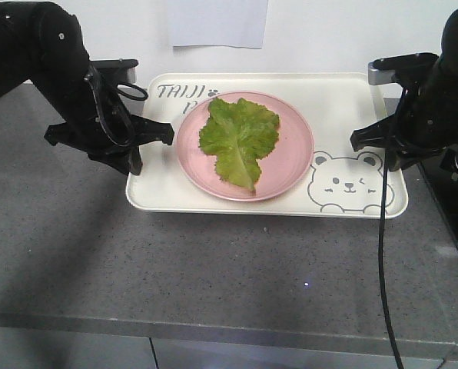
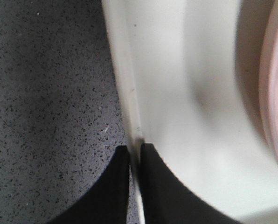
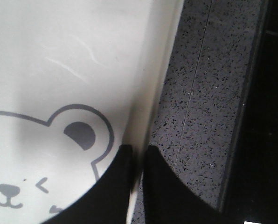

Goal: Transfer vegetables to tray and serve
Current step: 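Hold the tray with both grippers above the grey countertop as the base approaches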

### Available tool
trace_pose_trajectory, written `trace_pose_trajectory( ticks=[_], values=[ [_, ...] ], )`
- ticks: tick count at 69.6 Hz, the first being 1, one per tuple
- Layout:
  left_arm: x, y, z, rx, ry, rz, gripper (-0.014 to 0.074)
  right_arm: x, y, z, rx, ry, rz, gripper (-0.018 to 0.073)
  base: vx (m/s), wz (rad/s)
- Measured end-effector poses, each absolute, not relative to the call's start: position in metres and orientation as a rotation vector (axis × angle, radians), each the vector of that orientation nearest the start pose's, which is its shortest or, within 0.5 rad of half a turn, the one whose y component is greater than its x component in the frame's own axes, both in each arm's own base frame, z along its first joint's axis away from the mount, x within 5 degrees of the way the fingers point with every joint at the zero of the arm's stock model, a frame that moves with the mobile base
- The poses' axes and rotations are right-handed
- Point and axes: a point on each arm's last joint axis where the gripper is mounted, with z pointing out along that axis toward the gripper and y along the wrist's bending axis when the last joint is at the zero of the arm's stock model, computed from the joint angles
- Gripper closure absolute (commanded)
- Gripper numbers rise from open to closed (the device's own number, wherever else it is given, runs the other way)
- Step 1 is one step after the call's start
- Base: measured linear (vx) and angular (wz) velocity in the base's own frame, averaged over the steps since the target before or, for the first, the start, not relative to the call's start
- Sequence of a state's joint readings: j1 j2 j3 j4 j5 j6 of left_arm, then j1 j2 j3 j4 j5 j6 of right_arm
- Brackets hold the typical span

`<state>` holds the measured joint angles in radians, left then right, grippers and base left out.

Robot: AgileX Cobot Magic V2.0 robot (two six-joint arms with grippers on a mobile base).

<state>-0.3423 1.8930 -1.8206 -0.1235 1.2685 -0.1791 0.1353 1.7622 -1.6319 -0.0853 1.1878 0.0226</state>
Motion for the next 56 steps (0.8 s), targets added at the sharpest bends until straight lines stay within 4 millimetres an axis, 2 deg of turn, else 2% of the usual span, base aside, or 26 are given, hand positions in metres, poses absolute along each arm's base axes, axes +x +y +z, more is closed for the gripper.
trace_pose_trajectory(
  ticks=[56],
  values=[
    [0.3777,-0.1459,0.3185,0.207,2.846,-0.288,0.0603,0.3709,0.0432,0.3185,-0.183,2.789,-0.080,0.0568,0.06,-0.04]
  ],
)
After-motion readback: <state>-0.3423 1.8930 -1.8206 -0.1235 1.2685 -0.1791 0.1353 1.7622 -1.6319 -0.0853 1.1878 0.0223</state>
